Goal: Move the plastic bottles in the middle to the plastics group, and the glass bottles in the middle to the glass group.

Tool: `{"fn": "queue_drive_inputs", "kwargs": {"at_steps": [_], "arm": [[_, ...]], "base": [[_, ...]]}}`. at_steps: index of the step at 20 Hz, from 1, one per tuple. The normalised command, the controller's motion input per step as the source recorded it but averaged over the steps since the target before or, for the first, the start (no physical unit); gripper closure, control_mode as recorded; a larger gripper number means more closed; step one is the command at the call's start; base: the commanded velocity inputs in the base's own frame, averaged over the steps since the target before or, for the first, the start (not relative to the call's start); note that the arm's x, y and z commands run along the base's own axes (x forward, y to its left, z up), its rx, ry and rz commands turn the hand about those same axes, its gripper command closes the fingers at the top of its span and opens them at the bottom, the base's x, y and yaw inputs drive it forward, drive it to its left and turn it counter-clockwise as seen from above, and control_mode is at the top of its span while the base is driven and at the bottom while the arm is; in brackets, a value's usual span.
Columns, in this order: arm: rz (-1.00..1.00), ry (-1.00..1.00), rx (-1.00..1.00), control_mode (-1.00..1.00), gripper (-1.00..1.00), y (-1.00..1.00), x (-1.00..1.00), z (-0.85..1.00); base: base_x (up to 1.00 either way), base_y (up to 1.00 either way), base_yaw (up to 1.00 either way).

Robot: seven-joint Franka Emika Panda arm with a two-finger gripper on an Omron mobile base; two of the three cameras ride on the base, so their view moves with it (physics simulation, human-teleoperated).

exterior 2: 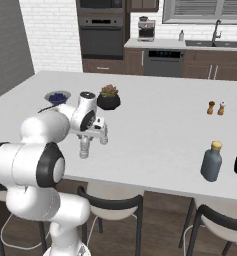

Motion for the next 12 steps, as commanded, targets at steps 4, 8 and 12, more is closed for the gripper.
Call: {"fn": "queue_drive_inputs", "kwargs": {"at_steps": [4,8,12], "arm": [[0.00,-0.01,0.00,-1.00,1.00,1.00,0.01,0.07],[0.00,-0.02,0.00,-1.00,1.00,0.93,0.08,0.10],[0.00,-0.08,-0.03,-1.00,1.00,0.63,0.26,0.00]], "base": [[0.00,0.00,0.00],[0.00,0.00,0.00],[0.00,0.00,0.00]]}}
